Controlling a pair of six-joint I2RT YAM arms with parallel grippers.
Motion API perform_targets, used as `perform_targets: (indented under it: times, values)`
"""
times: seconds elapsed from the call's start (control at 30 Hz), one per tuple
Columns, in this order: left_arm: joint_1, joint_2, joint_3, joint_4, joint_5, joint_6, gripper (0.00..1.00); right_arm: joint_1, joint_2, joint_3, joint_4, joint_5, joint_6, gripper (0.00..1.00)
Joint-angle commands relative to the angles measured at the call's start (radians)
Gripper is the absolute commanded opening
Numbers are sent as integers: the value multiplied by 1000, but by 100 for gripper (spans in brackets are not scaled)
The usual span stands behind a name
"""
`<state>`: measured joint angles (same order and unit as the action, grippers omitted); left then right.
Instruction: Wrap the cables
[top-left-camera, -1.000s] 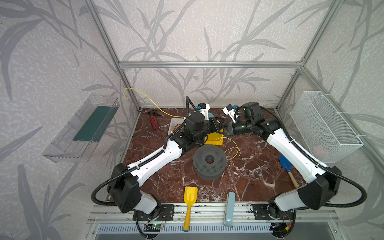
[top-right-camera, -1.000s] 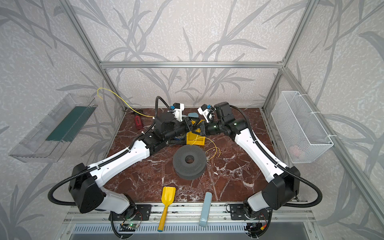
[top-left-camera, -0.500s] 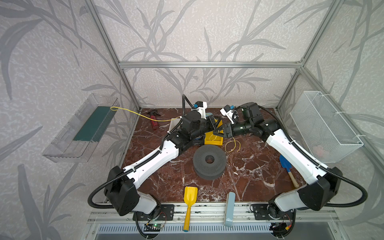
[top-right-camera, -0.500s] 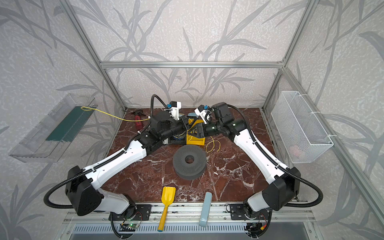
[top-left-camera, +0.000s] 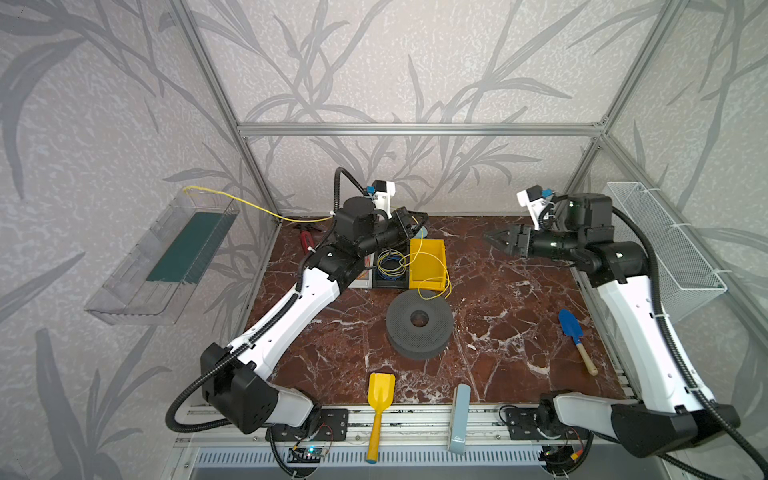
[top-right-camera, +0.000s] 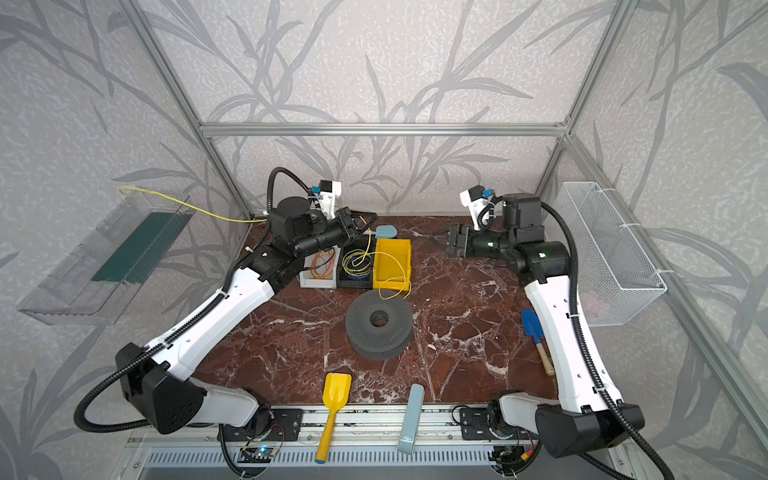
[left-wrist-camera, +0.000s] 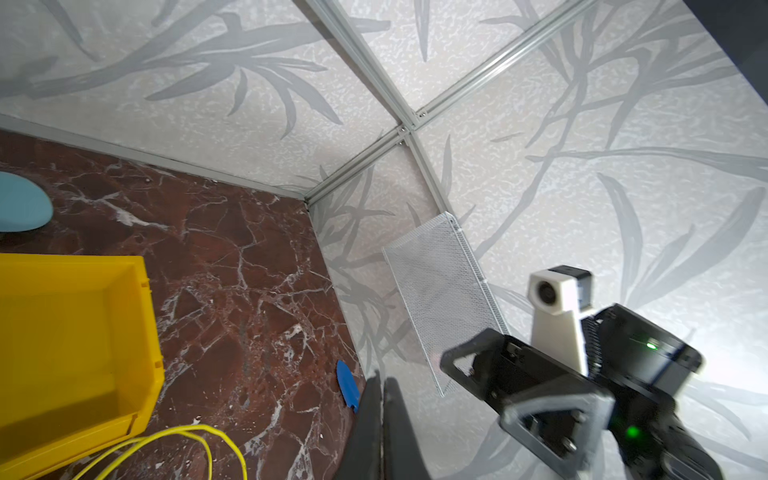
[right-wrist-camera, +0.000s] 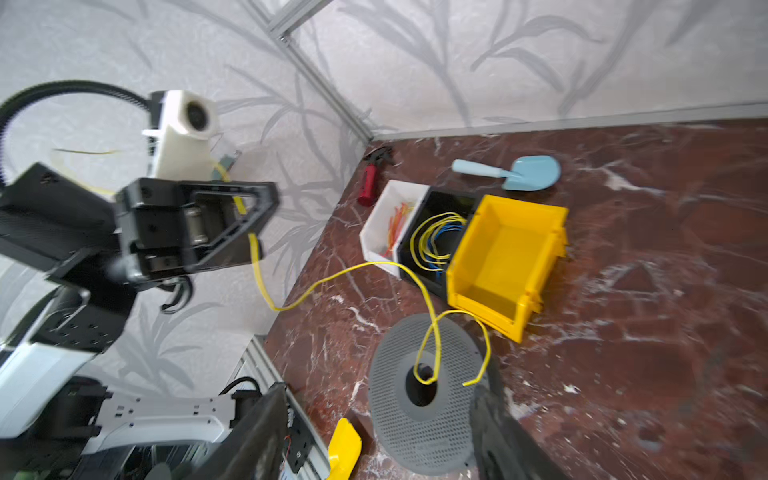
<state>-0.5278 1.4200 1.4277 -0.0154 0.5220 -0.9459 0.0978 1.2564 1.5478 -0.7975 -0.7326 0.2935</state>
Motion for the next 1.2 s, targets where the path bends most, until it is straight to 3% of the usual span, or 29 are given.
perform_targets:
  times: [0.0, 0.2, 0.37, 0.47, 0.57, 0.67, 0.87, 1.07, 1.17]
  values:
    - [-5, -45, 68, -26, 134, -45, 0, -34, 0, -40, -72, 82, -42, 68]
    - [-2, -51, 138, -78, 154, -36, 0, -41, -6, -264, 126, -36, 78, 64]
    - [-3, -54, 153, -57, 165, -51, 0, -40, -3, -325, 91, 1, 23, 59]
    - [-3, -51, 168, -71, 169, -43, 0, -30, -14, -385, 137, -79, 51, 58]
    - [-3, -45, 171, -66, 169, -47, 0, 27, -26, -436, 176, -88, 72, 69]
    - [-4, -39, 168, -52, 175, -52, 0, 86, -18, -458, 183, -62, 75, 68]
    - [-2, -41, 170, -63, 174, -43, 0, 138, 12, -493, 238, -64, 117, 57]
    - [-2, -46, 153, -67, 163, -34, 0, 201, 43, -506, 265, -11, 125, 54]
    - [-2, -49, 146, -63, 160, -35, 0, 206, 65, -513, 285, -16, 144, 44]
